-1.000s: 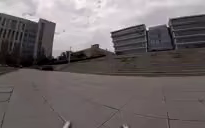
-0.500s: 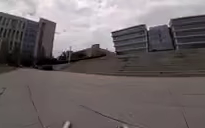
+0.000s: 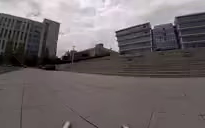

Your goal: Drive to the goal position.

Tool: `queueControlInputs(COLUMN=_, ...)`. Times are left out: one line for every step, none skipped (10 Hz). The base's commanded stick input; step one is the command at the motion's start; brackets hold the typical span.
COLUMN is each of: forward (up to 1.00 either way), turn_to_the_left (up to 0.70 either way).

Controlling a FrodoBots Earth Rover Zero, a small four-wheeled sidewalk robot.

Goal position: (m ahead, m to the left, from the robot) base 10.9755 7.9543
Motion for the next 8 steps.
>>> queueControlInputs(forward=0.7, turn_to_the_left=0.35)
queueControlInputs(forward=0.7, turn_to_the_left=0.35)
queueControlInputs(forward=0.7, turn_to_the_left=0.35)
queueControlInputs(forward=0.7, turn_to_the_left=0.22)
queueControlInputs(forward=0.7, turn_to_the_left=0.05)
queueControlInputs(forward=0.7, turn_to_the_left=0.03)
queueControlInputs(forward=0.7, turn_to_the_left=0.02)
queueControlInputs(forward=0.7, turn_to_the_left=0.02)
